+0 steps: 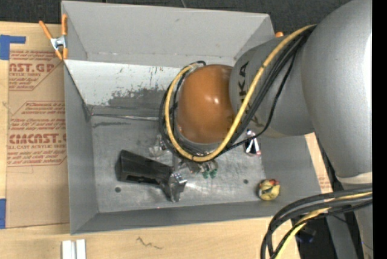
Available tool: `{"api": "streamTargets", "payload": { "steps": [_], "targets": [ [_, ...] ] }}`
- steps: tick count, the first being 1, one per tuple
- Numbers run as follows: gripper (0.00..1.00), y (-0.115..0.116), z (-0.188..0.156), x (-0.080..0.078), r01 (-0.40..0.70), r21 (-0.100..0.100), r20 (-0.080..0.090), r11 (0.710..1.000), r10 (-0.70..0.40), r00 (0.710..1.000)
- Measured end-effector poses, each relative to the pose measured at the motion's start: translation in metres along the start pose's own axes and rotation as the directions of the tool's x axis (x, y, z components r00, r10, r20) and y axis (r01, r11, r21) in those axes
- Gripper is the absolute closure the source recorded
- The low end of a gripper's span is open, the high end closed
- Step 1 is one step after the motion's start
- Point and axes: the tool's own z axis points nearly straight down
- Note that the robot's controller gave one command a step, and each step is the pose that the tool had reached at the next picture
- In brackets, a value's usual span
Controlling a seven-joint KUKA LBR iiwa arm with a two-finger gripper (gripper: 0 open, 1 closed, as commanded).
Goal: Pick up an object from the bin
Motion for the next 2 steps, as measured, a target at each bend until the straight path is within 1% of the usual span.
{"api": "streamTargets", "payload": {
  "steps": [1,2],
  "targets": [
    [1.00,0.0784,0.0411,-0.0371,0.035,-0.004,0.017,0.999,-0.035,0.999],
    [1.00,0.0784,0.0411,-0.0371,0.034,-0.004,0.017,0.999,-0.034,0.999]
  ]
}}
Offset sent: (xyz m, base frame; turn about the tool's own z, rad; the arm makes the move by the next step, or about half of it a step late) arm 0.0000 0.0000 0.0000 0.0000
